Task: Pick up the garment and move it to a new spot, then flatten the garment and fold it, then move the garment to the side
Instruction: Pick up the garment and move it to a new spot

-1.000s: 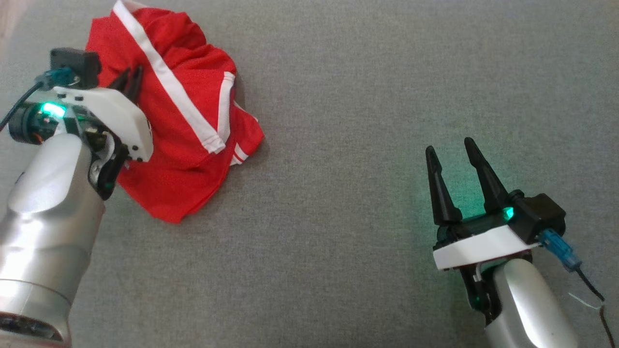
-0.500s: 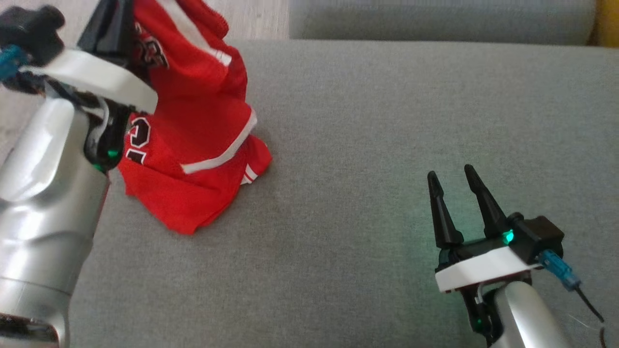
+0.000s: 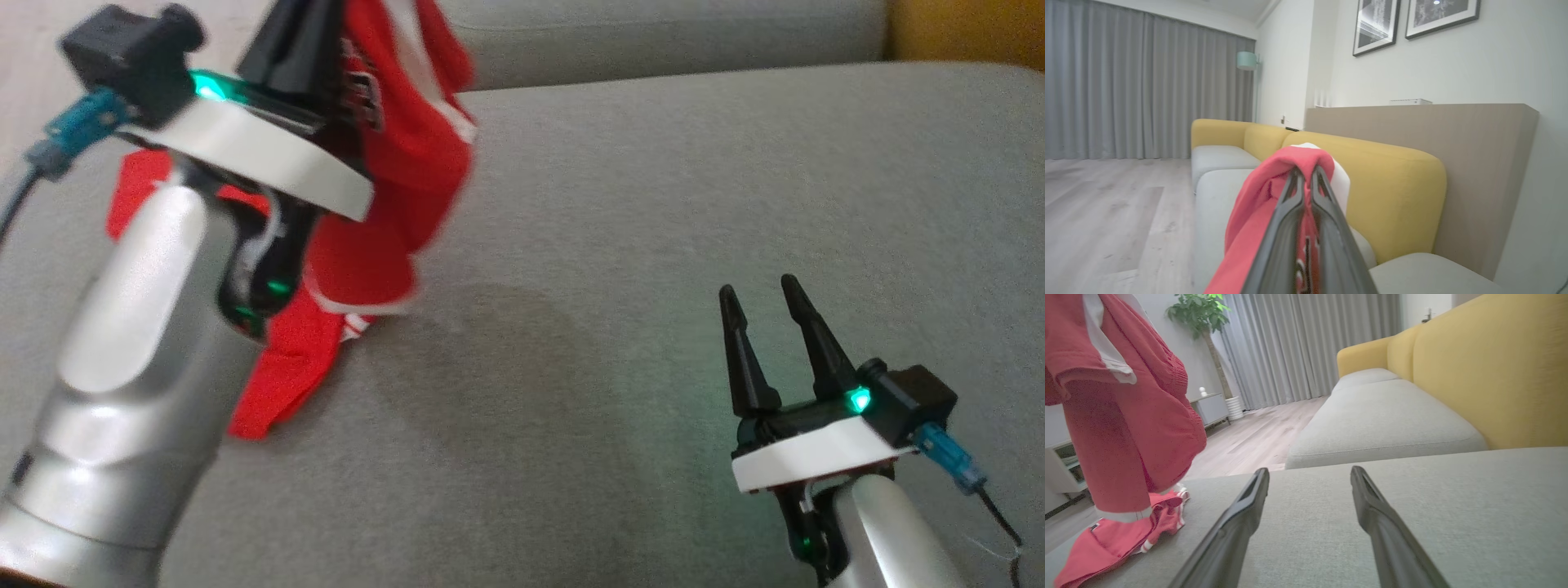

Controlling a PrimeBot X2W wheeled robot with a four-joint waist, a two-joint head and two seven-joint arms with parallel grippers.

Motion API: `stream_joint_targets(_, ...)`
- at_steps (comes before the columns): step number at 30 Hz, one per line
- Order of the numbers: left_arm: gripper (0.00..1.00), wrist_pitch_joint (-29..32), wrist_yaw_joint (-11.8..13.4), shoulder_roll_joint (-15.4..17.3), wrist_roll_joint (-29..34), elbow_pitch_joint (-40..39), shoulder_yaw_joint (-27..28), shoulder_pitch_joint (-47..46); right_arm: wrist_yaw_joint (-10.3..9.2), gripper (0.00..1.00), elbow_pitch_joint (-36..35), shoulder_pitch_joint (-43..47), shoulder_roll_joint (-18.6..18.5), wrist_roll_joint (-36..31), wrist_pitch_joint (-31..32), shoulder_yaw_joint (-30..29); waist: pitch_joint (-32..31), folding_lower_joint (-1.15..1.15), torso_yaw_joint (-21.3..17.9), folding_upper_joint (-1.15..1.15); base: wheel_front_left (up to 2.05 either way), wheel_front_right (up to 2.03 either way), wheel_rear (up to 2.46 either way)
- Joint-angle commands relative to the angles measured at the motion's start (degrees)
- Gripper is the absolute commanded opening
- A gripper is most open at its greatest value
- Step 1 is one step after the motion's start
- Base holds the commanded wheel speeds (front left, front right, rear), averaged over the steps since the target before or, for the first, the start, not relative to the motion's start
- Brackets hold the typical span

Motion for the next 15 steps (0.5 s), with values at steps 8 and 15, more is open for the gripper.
stream_joint_targets(8, 0.0, 2.26, 2.13, -2.01, 1.71, -0.98, -0.98, -4.24, -0.04, 1.0, -6.16, -5.25, -0.15, 3.72, -0.62, 3.36, 6.99, 0.0, -11.1, 0.0, 0.0, 0.0, 0.0)
stream_joint_targets(15, 1.0, 0.57, 1.33, -4.8, 3.77, 8.27, -2.23, -10.7, -0.04, 1.0, -8.97, -7.06, -0.15, 6.65, -0.62, 5.63, 10.51, 0.0, -17.16, 0.0, 0.0, 0.0, 0.0)
